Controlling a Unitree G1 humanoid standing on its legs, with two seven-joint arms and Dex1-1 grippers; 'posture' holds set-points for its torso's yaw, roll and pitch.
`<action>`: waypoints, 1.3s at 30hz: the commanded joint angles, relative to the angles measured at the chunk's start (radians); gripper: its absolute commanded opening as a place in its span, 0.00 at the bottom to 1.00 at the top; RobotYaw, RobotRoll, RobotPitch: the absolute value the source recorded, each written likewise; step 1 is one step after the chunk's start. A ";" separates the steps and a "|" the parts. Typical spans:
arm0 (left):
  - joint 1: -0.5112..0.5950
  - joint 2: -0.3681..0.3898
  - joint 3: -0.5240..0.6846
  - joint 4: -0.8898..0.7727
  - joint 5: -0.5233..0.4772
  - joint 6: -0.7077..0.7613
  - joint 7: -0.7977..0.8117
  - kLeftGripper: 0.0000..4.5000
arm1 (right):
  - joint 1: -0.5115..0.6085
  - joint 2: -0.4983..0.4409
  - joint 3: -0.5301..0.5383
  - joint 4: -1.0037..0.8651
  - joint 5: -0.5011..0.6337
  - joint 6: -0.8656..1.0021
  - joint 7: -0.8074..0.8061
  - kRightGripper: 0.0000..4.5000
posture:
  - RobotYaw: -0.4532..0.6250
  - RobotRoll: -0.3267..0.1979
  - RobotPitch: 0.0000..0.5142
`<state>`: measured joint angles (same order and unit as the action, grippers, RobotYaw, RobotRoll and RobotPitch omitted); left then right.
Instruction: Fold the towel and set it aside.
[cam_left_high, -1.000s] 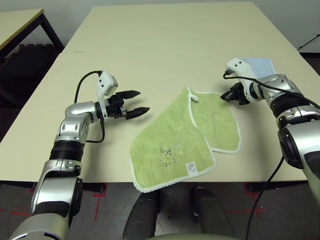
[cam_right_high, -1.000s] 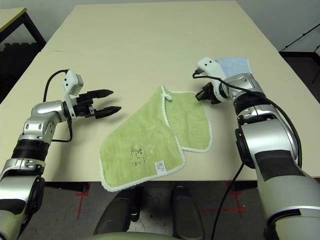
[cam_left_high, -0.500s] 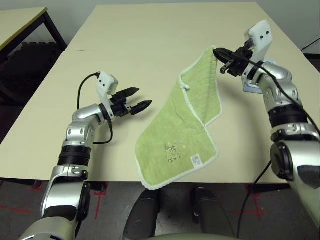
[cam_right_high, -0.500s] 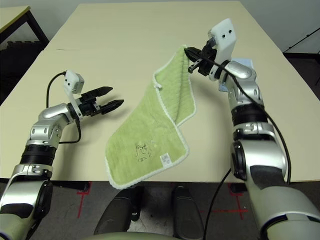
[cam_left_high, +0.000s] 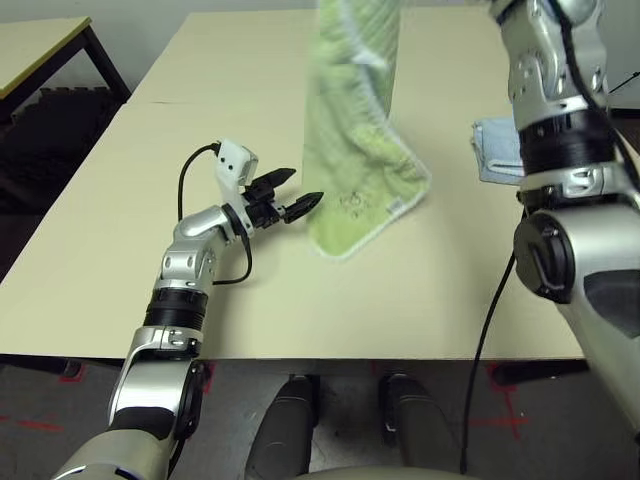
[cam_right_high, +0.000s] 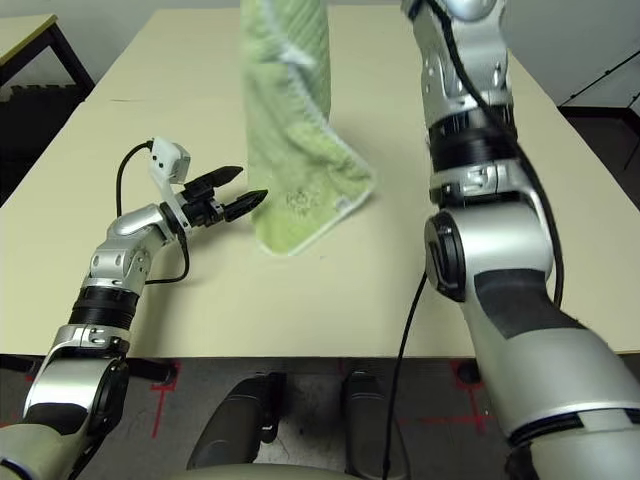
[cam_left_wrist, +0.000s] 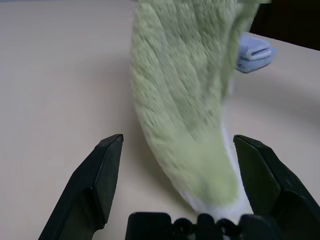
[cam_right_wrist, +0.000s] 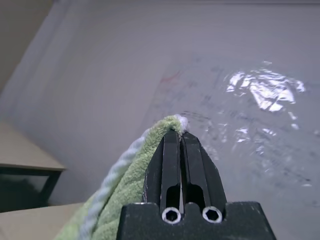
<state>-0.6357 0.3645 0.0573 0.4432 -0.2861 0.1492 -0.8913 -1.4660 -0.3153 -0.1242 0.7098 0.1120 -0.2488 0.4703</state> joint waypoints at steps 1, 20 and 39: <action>0.016 0.006 -0.031 -0.014 0.022 0.002 -0.006 1.00 | 0.075 0.012 0.023 -0.019 -0.002 0.017 0.016 0.02 | 0.48 0.62 0.21; -0.388 -0.362 0.116 -0.143 -0.098 0.328 0.653 1.00 | 0.031 0.035 0.048 0.036 -0.021 0.058 -0.021 0.02 | 0.51 0.62 0.21; -0.452 -0.229 0.144 0.172 0.044 0.276 0.908 1.00 | 0.062 0.003 0.024 0.004 -0.007 0.110 -0.038 0.02 | 0.51 0.62 0.19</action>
<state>-1.0994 0.1263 0.1993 0.6012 -0.2584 0.4363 0.0309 -1.4059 -0.3052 -0.0920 0.7451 0.0995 -0.1429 0.4405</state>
